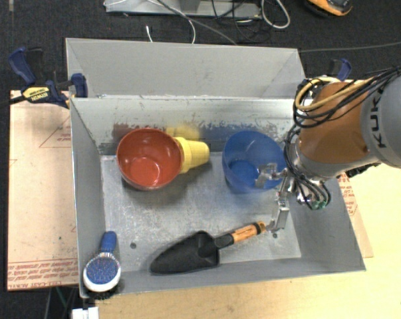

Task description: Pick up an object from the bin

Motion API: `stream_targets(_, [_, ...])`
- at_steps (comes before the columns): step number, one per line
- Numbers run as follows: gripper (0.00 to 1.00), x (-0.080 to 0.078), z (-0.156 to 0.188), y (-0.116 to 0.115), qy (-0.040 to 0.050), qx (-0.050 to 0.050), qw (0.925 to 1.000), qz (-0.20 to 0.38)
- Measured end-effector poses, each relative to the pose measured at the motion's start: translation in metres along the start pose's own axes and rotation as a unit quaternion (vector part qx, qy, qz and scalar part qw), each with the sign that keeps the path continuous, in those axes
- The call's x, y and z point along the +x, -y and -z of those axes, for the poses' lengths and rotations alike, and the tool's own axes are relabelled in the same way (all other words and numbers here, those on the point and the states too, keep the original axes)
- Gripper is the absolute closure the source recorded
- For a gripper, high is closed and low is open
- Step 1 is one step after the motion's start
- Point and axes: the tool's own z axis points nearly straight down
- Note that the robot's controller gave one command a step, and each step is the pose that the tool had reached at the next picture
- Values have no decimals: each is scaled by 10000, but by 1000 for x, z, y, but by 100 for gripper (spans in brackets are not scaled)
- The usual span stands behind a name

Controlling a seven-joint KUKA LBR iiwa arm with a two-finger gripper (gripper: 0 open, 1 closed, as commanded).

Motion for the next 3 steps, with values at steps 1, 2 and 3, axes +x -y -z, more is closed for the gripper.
stream_targets(1, [0,-2,4,0,32,4,10000,17])
stream_targets(2, [0,26,-59,-64,14,-8,9877,1561])
stream_targets(3, [0,42,-2,-64,52,13,9836,1803])
